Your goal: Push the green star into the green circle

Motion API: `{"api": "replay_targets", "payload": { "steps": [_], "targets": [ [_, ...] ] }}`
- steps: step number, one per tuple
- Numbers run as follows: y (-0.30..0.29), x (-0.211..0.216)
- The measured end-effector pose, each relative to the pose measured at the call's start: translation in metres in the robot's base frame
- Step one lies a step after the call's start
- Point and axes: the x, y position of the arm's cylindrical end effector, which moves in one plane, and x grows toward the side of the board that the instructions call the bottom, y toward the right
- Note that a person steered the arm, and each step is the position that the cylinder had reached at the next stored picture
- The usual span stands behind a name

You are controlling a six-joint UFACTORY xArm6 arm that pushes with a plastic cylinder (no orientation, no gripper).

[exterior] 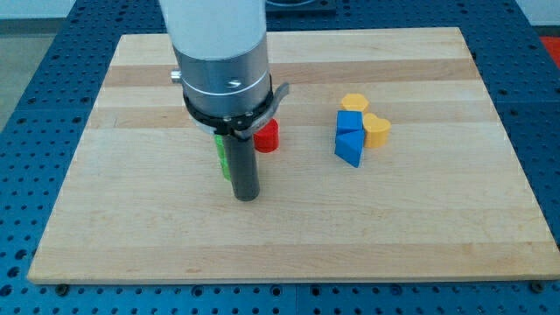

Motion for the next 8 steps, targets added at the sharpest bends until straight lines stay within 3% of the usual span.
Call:
{"api": "replay_targets", "payload": {
  "steps": [3,8],
  "targets": [
    [-0.03,0.0],
    [-0.021,-0.028]
  ]
}}
